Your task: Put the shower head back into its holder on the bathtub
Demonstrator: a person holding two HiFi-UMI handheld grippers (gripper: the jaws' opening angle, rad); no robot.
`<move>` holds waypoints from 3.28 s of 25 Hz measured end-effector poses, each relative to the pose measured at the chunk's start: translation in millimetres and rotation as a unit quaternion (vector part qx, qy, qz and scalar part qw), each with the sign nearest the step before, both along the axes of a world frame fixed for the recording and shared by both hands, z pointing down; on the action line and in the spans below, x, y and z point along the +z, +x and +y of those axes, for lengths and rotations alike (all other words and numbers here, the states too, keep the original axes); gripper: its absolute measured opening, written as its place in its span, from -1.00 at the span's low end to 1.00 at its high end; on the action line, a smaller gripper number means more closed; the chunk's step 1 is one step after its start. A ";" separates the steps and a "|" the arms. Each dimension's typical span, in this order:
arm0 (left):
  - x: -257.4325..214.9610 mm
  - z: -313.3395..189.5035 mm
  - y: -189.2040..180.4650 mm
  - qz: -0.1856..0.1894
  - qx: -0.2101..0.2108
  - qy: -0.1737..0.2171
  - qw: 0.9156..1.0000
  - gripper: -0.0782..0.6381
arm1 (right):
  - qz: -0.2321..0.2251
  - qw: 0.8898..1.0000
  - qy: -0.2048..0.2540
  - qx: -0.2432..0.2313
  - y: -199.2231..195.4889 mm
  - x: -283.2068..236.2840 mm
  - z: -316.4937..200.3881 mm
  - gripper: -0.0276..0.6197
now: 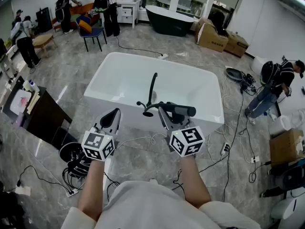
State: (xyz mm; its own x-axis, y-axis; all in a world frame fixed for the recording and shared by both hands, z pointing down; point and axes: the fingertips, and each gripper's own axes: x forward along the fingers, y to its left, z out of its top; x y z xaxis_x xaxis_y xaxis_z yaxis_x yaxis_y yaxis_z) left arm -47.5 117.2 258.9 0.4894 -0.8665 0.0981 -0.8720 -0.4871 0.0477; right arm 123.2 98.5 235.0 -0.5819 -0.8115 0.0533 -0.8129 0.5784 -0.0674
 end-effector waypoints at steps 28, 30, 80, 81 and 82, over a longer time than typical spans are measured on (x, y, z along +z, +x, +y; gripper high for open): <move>21.2 9.4 -36.0 0.004 0.015 -0.012 1.000 -0.76 | 0.002 0.999 -0.019 0.044 -32.0 21.2 7.8 -0.47; 20.9 11.3 -44.3 0.006 0.016 -0.011 1.000 -0.76 | -0.001 0.999 -0.016 0.048 -37.2 18.1 10.3 -0.47; 50.3 -112.7 -54.1 -0.003 0.008 -0.036 0.999 -0.76 | -0.015 0.999 -0.008 0.028 -50.2 21.2 -129.0 -0.47; 50.6 -118.1 -52.1 -0.003 0.006 -0.037 0.999 -0.76 | -0.014 1.000 -0.009 0.025 -48.8 22.5 -134.6 -0.47; 51.0 -123.5 -50.4 -0.003 0.005 -0.038 0.999 -0.76 | -0.015 1.000 -0.011 0.023 -47.8 23.6 -140.2 -0.47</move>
State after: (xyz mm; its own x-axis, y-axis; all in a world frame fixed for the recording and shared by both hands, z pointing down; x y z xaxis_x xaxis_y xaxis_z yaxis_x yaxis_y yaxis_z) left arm -97.9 -6.3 309.9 0.4968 -0.8518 0.1662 -0.8678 -0.4903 0.0806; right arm 75.3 -41.7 258.6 -0.5459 -0.8361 0.0548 -0.8359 0.5389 -0.1048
